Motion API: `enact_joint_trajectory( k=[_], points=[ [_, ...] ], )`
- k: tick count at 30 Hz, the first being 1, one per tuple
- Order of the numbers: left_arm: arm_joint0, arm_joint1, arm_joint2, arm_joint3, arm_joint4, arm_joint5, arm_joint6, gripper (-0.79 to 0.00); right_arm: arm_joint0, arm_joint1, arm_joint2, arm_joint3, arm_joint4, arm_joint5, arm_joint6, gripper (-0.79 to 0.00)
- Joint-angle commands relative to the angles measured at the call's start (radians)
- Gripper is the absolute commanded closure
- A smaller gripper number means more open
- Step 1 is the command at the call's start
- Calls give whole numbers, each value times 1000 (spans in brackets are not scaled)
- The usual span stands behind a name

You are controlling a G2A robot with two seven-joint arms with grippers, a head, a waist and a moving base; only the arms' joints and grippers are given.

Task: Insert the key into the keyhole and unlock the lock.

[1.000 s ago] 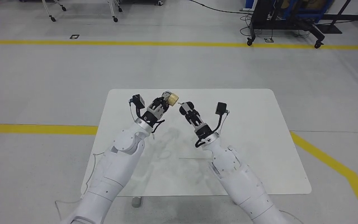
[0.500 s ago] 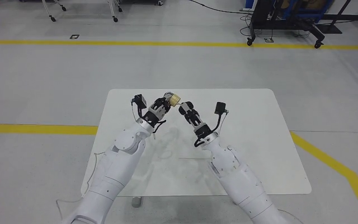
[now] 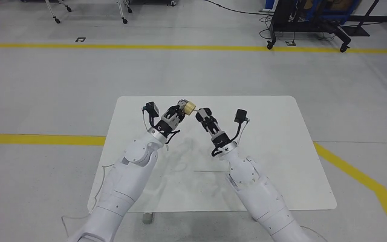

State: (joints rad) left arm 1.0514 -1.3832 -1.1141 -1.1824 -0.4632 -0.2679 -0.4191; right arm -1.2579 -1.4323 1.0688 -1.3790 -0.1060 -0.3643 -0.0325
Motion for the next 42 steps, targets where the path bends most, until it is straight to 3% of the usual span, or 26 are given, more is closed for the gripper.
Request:
enact_joint_trajectory(
  k=[1,23,27,35,42],
  points=[
    [0,0,-1,-1,1,2,-3,0,0,-1,1,0,-2,0,0,0],
    [0,-9,-13,-8,11,22,12,0,-3,-14,-18,4,-40,5,10,0],
    [-8,-8,-18,2,16,59,10,0,-11,-5,9,-8,-164,-55,-22,0],
    [-20,-2,-30,-7,6,147,-91,0,-11,26,73,-15,-573,-210,-108,0],
    [-30,9,-53,-28,-27,259,-201,0,-11,39,101,14,-691,-281,-134,0]
  ],
)
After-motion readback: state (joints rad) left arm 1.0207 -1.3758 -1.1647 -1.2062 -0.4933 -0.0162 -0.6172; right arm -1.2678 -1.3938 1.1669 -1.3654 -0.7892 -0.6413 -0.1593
